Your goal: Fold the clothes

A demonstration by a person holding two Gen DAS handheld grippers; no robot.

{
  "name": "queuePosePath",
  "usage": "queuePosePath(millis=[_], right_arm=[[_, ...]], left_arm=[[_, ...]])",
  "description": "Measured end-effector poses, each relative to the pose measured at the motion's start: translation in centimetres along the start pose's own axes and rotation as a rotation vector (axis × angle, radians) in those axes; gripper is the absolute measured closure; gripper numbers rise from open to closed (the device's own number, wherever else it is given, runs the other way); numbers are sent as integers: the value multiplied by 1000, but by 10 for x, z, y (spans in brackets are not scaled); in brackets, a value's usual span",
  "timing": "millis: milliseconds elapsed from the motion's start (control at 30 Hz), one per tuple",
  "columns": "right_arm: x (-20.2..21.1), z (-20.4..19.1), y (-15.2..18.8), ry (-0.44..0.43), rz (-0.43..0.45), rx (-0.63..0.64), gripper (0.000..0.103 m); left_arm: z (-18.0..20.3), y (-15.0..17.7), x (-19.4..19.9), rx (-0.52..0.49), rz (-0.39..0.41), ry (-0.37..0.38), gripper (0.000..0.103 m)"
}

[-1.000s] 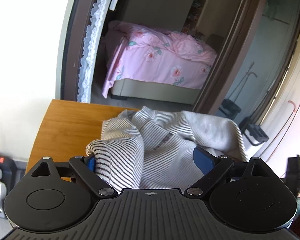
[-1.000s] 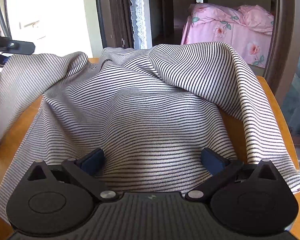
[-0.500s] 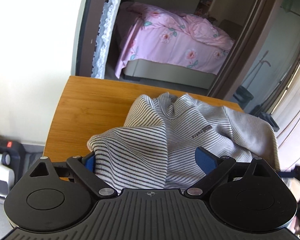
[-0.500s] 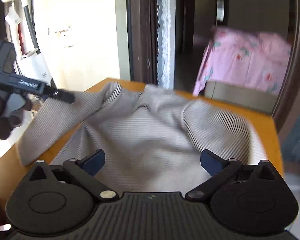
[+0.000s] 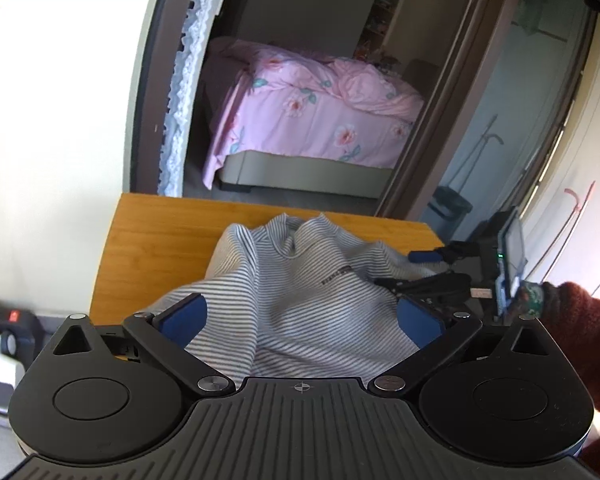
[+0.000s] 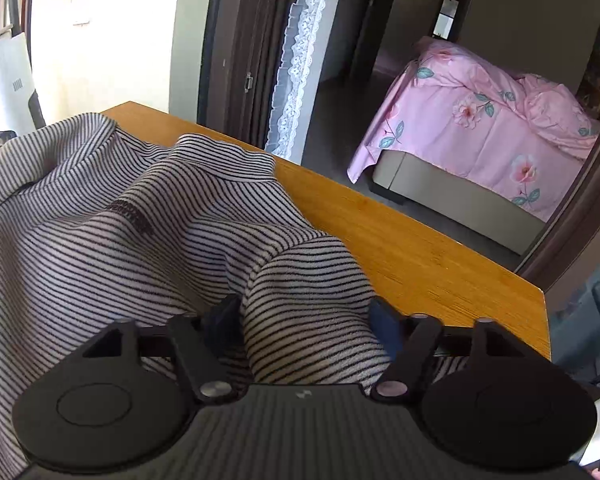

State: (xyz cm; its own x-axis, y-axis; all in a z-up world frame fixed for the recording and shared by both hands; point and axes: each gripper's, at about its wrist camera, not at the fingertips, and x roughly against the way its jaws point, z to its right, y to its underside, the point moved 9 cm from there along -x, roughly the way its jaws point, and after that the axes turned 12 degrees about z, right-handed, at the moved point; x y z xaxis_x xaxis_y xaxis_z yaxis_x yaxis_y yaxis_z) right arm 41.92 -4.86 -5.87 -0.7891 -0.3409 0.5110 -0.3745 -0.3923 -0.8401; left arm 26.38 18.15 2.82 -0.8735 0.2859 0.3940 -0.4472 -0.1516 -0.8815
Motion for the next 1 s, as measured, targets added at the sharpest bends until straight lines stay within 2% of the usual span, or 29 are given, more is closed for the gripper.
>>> queuePosePath(millis=[33, 100, 133, 167, 233, 267, 333, 400, 433, 467, 500, 567, 633, 667, 800, 933, 1000], right_arm=[[6, 0, -2, -6, 11, -7, 69], [23, 0, -10, -3, 39, -9, 85], [34, 3, -16, 13, 61, 6, 88], [42, 8, -21, 41, 85, 34, 90], [45, 30, -26, 130, 99, 76, 92], [43, 43, -28, 179, 96, 91, 98], [30, 77, -24, 304, 58, 94, 100], [18, 106, -12, 370, 0, 23, 100], [19, 116, -6, 369, -8, -40, 99], [25, 117, -6, 344, 4, -78, 99], [36, 111, -7, 305, 29, -94, 99], [60, 98, -9, 230, 75, -115, 90], [91, 73, -6, 162, 99, -86, 74], [106, 61, -2, 130, 102, -79, 71], [157, 13, 18, 17, 91, -54, 53], [203, -46, 49, -133, 54, -2, 46], [222, -78, 67, -212, 33, 34, 45]], left_arm=[[-2, 1, -17, -26, -14, -21, 0], [-7, 8, -54, -85, -52, -78, 0], [-12, 12, -69, -116, -73, -105, 4], [-15, 16, -82, -144, -98, -120, 15], [-24, 22, -104, -194, -146, -147, 28], [-30, 24, -113, -223, -165, -167, 28], [-48, 24, -128, -295, -174, -252, 24], [-66, 17, -136, -316, -154, -329, 21], [-74, 13, -139, -327, -143, -372, 26], [-81, 8, -138, -338, -131, -417, 26], [-83, 4, -134, -340, -114, -428, 26], [-80, 0, -122, -304, -97, -395, 20], [-67, 0, -104, -285, -84, -326, 11], [-57, 3, -94, -295, -76, -293, 7], [-15, 18, -57, -297, -63, -162, 6], [25, 46, -23, -263, -88, -21, 4], [42, 62, -5, -288, -100, 9, 3]])
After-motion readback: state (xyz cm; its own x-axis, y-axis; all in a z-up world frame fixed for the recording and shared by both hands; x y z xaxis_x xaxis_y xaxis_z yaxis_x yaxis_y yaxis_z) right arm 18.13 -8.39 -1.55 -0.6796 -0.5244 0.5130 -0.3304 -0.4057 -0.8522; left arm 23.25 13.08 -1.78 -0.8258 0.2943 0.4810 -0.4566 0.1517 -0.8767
